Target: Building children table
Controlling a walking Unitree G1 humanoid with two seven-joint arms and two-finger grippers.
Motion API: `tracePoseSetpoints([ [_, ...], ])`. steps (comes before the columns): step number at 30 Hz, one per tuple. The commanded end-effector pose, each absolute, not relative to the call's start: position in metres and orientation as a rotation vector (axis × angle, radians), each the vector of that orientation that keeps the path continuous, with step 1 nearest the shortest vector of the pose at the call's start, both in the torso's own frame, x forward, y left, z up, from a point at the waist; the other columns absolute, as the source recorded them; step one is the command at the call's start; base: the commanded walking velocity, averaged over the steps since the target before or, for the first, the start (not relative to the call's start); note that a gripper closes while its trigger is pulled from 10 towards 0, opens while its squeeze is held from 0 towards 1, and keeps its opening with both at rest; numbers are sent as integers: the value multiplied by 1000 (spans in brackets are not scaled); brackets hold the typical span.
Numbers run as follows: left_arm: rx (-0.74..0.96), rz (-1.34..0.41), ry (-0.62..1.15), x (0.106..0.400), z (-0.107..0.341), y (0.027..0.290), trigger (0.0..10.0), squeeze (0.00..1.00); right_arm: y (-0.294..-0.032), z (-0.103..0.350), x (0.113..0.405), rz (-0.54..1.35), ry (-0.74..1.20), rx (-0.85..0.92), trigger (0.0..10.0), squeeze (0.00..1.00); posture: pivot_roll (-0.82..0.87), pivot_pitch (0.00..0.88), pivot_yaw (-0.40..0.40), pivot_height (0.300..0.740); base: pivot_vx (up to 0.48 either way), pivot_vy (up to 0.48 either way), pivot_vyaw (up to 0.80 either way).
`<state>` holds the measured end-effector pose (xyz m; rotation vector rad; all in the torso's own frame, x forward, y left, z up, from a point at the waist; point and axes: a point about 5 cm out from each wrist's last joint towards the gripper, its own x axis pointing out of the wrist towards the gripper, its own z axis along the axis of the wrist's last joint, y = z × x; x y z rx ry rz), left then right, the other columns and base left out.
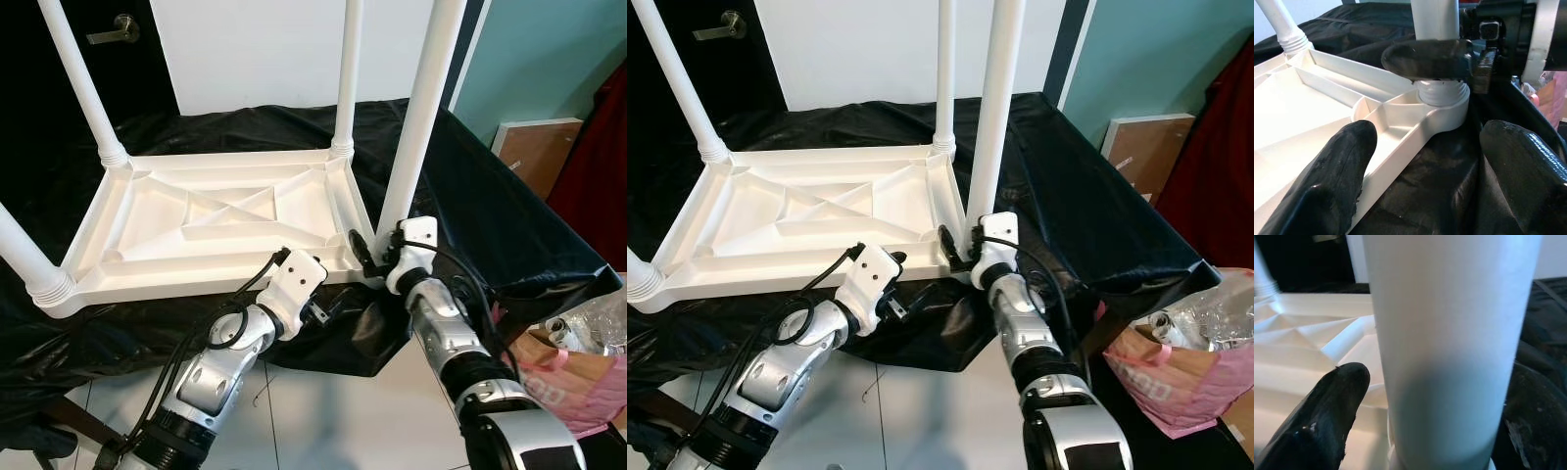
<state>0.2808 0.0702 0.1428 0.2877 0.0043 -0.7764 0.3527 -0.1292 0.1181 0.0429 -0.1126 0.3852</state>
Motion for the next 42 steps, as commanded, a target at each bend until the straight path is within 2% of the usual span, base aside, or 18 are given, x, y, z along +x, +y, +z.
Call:
tracePoseSetpoints([
  [1, 293, -829, 18, 279, 143, 68, 10000, 0, -131, 114, 351, 409, -88, 45, 10000, 506, 19, 0, -41, 740, 0, 0, 0],
  [4, 292, -828, 17, 280, 143, 68, 10000, 0, -134, 112, 351, 451, -70, 27, 10000, 506, 19, 0, -41, 740, 0, 0, 0],
  [5, 292, -828, 17, 280, 144, 68, 10000, 0, -138, 111, 351, 495, -52, -1, 10000, 122, 19, 0, -38, 740, 0, 0, 0],
  [6, 292, -828, 17, 280, 144, 68, 10000, 0, -138, 111, 351, 495, -52, -1, 10000, 122, 19, 0, -38, 740, 0, 0, 0],
  [7, 291, -830, 16, 280, 144, 68, 10000, 0, -142, 110, 351, 543, -33, -30, 10000, 0, 18, 0, -37, 740, 0, 0, 0],
  [12, 288, -840, 10, 280, 146, 64, 10000, 0, -145, 113, 354, 657, 14, -84, 10000, 0, 15, 0, -32, 740, 0, 0, 0],
  [23, 291, -850, 4, 282, 148, 62, 10000, 0, -141, 122, 363, 727, 46, -149, 10000, 0, 15, 0, -29, 740, 0, 0, 0],
  [24, 293, -849, 3, 283, 149, 63, 10000, 0, -141, 123, 365, 730, 53, -167, 4431, 0, 24, 0, -26, 740, 0, 0, 0],
  [25, 295, -847, 2, 283, 149, 64, 10000, 0, -142, 124, 366, 731, 60, -178, 392, 0, 30, 0, -29, 740, 0, 0, 0],
  [27, 295, -842, 1, 283, 150, 65, 10000, 0, -144, 123, 366, 727, 68, -183, 0, 0, 32, 0, -30, 740, 0, 0, 0],
  [37, 295, -838, 1, 283, 150, 66, 10000, 0, -152, 110, 361, 699, 108, -167, 0, 0, 23, 0, -27, 740, 0, 0, 0],
  [38, 295, -842, 1, 283, 150, 64, 10000, 0, -153, 106, 359, 674, 116, -134, 10000, 0, 16, 0, -25, 740, 0, 0, 0],
  [42, 294, -847, 0, 284, 150, 63, 10000, 0, -152, 102, 359, 620, 125, -107, 10000, 0, 14, 0, -27, 740, 0, 0, 0],
])
